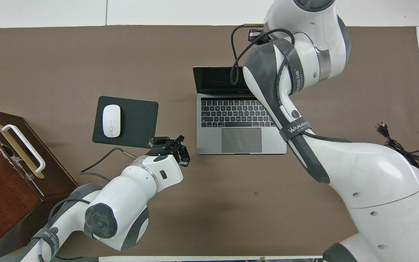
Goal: Close laptop with both arms
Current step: 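Brace the laptop base with the left gripper while the right gripper pushes the lid down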
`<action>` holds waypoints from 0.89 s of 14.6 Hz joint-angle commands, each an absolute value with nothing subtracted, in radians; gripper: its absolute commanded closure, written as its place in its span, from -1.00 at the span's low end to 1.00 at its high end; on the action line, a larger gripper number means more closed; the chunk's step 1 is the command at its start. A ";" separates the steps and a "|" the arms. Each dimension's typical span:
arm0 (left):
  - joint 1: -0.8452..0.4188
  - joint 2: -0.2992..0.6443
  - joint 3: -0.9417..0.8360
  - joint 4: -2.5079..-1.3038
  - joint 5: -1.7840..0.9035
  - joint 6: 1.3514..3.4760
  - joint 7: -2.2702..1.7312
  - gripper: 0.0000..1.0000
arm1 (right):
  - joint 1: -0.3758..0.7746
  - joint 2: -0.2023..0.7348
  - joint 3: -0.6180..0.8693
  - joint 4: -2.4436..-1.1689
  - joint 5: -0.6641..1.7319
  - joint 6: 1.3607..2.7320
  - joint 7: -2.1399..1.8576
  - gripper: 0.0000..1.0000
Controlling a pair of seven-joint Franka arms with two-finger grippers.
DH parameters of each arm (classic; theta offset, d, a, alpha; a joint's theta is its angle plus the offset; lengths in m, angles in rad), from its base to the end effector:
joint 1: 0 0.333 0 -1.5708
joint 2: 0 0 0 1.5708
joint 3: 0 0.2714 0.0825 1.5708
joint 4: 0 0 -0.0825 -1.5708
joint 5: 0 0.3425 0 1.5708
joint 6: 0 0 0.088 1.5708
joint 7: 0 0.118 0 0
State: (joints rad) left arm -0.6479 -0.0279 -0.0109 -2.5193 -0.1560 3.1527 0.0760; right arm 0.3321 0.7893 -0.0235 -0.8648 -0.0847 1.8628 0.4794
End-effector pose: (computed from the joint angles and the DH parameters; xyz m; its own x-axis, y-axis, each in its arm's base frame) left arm 0.3951 -0.2883 0.3442 0.6708 -0.4185 0.6122 -0.5595 -0.8275 0.0474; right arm 0.6763 0.2145 0.4226 0.9629 -0.1424 0.2292 -0.1451 -0.9894 -0.0054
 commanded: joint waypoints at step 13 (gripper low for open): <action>-0.683 0.245 -0.028 -2.451 -0.166 3.493 0.097 1.00 | 0.353 0.784 0.029 -0.856 -0.084 1.853 0.514 1.00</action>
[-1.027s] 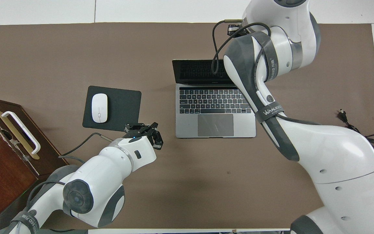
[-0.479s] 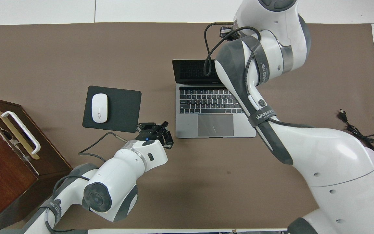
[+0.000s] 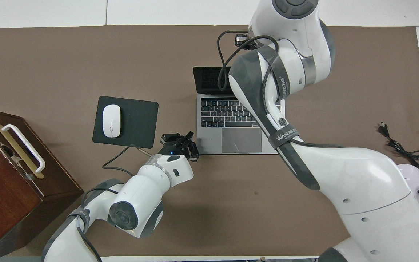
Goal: Close laptop with both arms
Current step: 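Brace the laptop base with the left gripper while the right gripper pushes the lid down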
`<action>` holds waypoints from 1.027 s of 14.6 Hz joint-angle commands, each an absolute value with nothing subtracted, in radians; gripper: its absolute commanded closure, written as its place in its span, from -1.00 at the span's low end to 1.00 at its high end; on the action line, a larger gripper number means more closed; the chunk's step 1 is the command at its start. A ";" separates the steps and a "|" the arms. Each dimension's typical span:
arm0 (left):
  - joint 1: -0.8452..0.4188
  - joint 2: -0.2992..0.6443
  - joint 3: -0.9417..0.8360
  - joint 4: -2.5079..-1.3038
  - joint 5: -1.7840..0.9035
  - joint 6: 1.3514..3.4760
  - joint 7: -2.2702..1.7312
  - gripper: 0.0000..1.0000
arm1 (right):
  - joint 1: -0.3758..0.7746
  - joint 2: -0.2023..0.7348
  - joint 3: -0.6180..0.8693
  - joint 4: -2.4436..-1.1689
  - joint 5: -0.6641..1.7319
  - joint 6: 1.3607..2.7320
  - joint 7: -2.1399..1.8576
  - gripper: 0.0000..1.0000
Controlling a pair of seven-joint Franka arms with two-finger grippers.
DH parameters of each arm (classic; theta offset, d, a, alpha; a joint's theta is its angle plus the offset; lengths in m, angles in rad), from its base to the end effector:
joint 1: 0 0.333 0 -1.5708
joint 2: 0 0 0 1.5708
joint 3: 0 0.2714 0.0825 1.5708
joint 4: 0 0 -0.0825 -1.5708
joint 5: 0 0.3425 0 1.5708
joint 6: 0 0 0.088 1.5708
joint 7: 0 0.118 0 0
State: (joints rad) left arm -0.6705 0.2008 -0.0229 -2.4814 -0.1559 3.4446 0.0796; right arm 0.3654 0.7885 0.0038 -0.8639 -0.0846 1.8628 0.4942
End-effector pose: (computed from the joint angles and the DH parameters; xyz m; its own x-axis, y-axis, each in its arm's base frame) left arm 0.3999 -0.3083 0.2868 0.6014 -0.4053 0.6885 -0.5734 -0.8191 0.0187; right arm 0.6647 0.2481 0.4234 0.9688 -0.1106 0.2217 -0.1073 -0.9939 -0.0268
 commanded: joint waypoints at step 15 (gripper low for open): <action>-0.707 0.311 -0.054 -2.445 -0.169 3.494 0.092 1.00 | 0.316 0.683 0.037 -1.023 0.109 1.623 0.508 1.00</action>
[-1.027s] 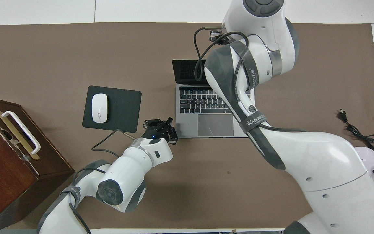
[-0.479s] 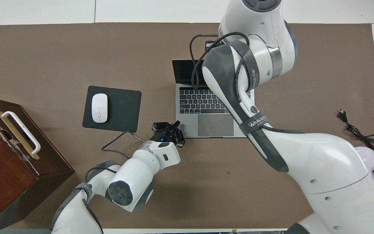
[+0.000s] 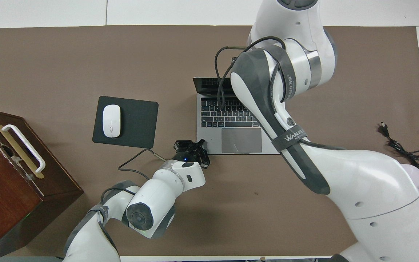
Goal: Close laptop with both arms
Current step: 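Brace the laptop base with the left gripper while the right gripper pushes the lid down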
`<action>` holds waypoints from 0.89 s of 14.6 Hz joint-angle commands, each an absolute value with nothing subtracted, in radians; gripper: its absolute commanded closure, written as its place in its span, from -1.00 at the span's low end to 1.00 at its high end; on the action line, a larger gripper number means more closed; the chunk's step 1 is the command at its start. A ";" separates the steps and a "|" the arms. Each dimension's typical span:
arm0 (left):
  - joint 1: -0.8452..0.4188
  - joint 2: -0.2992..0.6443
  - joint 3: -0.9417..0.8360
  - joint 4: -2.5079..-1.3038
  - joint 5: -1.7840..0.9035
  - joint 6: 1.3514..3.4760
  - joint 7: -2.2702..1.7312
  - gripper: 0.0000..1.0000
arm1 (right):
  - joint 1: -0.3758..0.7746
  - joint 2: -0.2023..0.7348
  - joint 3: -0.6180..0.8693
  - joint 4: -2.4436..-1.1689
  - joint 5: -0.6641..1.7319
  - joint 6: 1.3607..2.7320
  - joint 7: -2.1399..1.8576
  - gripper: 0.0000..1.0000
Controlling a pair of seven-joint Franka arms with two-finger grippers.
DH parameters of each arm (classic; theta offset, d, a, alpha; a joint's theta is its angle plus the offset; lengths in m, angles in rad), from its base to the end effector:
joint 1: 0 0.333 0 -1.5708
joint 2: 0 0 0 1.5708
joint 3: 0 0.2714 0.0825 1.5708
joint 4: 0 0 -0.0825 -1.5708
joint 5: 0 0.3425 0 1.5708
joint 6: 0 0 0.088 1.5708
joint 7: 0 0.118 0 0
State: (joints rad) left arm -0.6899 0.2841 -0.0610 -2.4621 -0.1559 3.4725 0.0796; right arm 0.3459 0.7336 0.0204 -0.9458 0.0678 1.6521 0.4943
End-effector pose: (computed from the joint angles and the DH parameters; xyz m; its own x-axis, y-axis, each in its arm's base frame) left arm 0.3828 -0.3316 0.2557 0.6003 -0.4495 0.6615 -0.6162 -0.7872 0.0242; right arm 0.6312 0.2453 0.4043 0.9886 -0.1370 -0.0626 -0.1406 -0.9883 -0.0583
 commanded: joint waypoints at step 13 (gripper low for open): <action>-0.710 0.328 -0.051 -2.456 -0.167 3.491 0.094 1.00 | 0.284 0.534 0.037 -1.330 0.173 1.574 0.486 1.00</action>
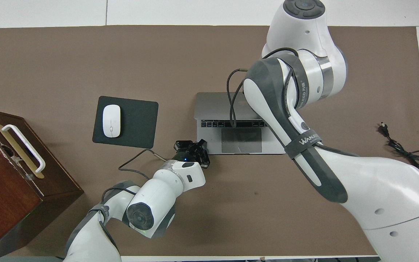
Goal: Close laptop with both arms
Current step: 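Press the laptop lid fully shut with the right gripper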
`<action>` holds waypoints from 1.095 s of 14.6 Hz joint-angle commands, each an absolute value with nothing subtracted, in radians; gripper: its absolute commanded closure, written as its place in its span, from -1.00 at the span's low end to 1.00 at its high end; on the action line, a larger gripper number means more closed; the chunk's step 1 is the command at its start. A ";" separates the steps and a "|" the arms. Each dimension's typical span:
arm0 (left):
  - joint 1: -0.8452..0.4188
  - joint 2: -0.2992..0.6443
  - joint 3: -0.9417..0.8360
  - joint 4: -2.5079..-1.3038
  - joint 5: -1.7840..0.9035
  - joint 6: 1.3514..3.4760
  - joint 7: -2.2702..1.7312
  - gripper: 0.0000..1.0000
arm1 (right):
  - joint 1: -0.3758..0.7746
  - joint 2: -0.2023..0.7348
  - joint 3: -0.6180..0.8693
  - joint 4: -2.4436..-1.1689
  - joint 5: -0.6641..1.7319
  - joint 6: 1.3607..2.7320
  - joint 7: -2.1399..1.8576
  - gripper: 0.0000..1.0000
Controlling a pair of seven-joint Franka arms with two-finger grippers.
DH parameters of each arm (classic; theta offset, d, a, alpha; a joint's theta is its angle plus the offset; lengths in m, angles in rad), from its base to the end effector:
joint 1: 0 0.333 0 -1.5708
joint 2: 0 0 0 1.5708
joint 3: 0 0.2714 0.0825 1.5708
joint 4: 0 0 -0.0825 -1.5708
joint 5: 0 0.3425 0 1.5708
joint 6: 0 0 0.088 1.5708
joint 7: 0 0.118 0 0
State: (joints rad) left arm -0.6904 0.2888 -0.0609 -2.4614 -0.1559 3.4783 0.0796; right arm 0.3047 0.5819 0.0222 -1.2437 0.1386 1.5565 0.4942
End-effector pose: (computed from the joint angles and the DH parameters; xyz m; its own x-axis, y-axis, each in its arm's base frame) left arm 0.3828 -0.3317 0.2544 0.5992 -0.4490 0.6628 -0.6162 -0.7872 0.0238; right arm 0.5867 0.2134 0.3721 0.9366 -0.1760 -0.3029 -0.1854 -0.9827 -0.0024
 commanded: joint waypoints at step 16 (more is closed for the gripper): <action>-0.704 0.339 -0.049 -2.456 -0.130 3.494 0.100 1.00 | 0.299 0.499 0.037 -1.549 0.179 1.819 0.485 1.00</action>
